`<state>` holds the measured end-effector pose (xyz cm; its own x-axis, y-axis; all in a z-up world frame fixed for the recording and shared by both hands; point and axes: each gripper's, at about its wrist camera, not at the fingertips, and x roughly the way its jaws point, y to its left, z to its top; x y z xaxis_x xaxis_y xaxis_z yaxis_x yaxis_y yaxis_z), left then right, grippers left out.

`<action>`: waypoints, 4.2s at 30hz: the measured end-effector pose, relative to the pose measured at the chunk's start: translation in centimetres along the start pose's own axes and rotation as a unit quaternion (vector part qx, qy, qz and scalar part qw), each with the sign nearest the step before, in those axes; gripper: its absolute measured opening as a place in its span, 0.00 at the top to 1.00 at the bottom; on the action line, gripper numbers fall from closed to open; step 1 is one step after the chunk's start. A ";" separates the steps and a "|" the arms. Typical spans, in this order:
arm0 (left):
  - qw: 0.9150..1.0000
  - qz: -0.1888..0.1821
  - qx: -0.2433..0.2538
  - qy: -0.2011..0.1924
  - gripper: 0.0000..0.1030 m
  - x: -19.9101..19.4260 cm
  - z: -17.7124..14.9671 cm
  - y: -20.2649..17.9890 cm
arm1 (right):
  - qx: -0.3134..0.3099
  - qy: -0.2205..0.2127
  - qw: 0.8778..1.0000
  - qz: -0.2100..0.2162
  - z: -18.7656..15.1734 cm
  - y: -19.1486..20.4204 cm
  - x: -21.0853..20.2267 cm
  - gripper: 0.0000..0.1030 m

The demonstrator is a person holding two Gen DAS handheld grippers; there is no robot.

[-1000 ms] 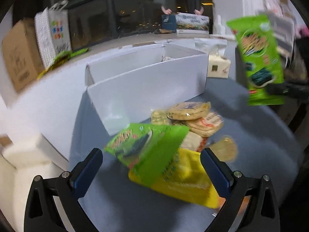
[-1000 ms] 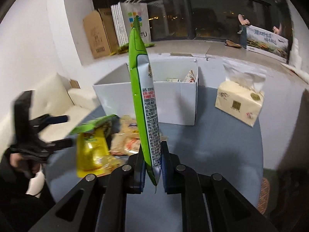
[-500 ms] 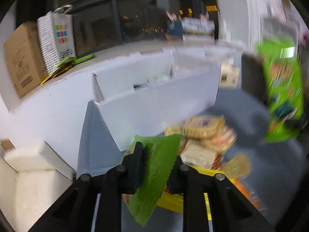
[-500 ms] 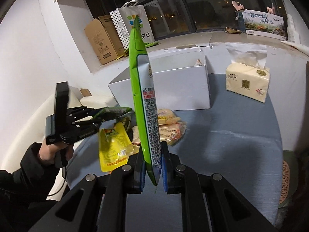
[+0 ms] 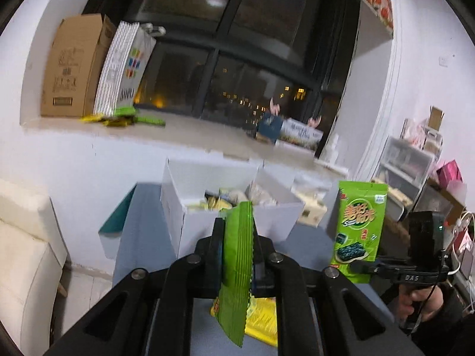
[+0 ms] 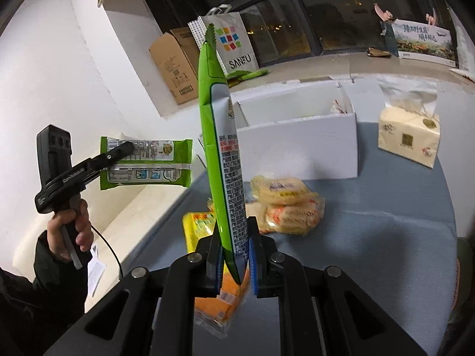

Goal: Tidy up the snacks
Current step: 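Lower both green packs into the white box and open both grippers, then move both tools back over the remaining snacks, then grasp the yellow cartoon-printed bag with the right gripper while the left grasps a green packet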

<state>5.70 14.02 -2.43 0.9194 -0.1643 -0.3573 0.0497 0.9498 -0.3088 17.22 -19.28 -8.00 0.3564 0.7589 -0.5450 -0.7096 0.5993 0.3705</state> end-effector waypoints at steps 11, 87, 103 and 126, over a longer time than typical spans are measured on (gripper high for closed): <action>0.995 0.032 0.082 -0.053 0.87 6.3 7.7 -2.8 | -0.009 -0.039 0.998 -0.041 10.6 -0.3 2.5 0.87; 0.997 0.038 0.033 0.062 0.00 -2.2 -7.6 -7.4 | -0.001 -0.056 0.987 -0.150 -3.9 2.6 -5.1 0.00; 0.997 0.041 0.012 0.062 0.00 -2.7 -8.3 -6.0 | -0.037 0.045 0.994 -0.093 1.7 -0.8 6.1 0.00; 0.995 0.044 -0.031 0.082 0.00 -0.8 -9.2 -2.7 | -0.040 0.115 0.989 -0.088 4.1 -4.6 16.2 0.25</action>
<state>1.28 9.12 -9.46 0.8430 -0.1269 -0.5228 -0.0570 0.9452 -0.3215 28.74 -8.65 -15.41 0.3386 0.5608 -0.7556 -0.6980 0.6881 0.1980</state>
